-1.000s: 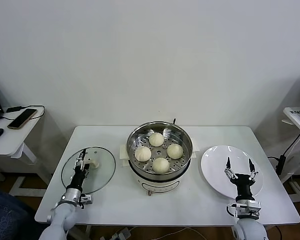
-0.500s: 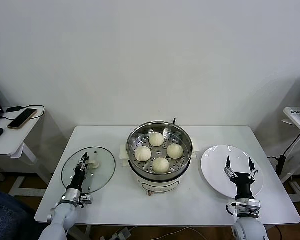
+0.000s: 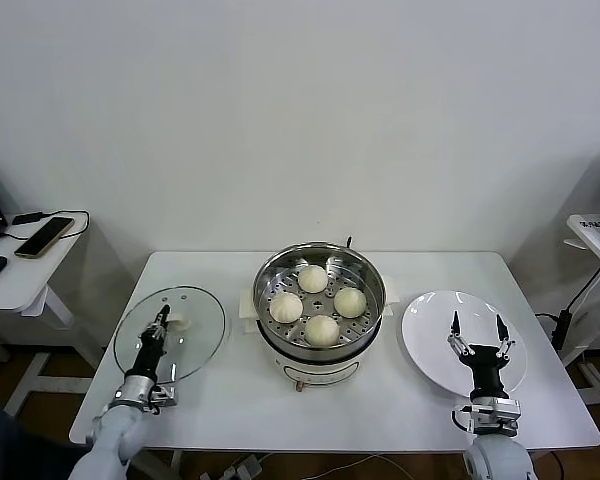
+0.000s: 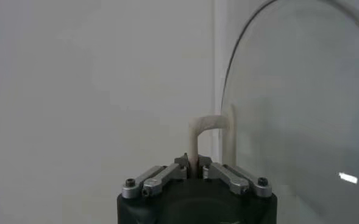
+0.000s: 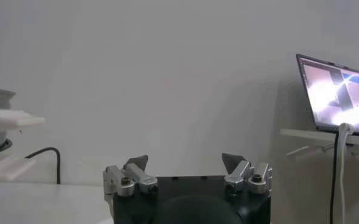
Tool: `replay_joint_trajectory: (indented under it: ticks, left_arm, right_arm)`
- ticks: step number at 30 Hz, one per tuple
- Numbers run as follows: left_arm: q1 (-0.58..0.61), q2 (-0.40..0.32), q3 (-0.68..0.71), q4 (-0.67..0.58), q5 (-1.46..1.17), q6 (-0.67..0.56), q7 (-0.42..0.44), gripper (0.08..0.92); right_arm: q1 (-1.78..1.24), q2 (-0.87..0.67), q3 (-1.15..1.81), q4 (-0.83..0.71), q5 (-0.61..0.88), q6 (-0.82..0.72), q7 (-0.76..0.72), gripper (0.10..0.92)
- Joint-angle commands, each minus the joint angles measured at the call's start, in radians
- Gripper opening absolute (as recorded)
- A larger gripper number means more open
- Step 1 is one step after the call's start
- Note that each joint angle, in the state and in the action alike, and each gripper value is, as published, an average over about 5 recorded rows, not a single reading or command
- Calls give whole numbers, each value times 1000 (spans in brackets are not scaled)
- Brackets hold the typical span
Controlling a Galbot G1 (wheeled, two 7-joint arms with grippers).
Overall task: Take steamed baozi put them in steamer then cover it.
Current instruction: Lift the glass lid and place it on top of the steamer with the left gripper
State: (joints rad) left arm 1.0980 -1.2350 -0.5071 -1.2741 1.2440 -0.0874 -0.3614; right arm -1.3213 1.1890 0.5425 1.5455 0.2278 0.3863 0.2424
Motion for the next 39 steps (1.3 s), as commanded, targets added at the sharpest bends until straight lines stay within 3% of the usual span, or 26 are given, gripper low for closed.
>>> replay_joint_trajectory:
  ticks: [1,9,15,23,31,39]
  left_arm:
    - [91,66,-67,-436,-136,51,50,189]
    - [119,100,26,-847,-222,183,184,189]
    - [89,93,279,-981,-180,334,287,189]
    - [-31,-42,552,-857,8,440,434,189]
    - [-130,-143,642,-704,247,495,602,189]
    - [-172,-206,683,-622,338,543,677,189]
  right_arm:
    - [4,0,-2,1,-2,-1,1,823]
    - [7,-2,2,10,-1,-8,3,823]
    - [4,-6,12,12,2,-8,4,823]
    - [-3,11,21,14,0,-7,2,823]
    - [4,20,28,2,-1,-9,0,823]
    - [15,27,32,-25,-2,-5,-4,823]
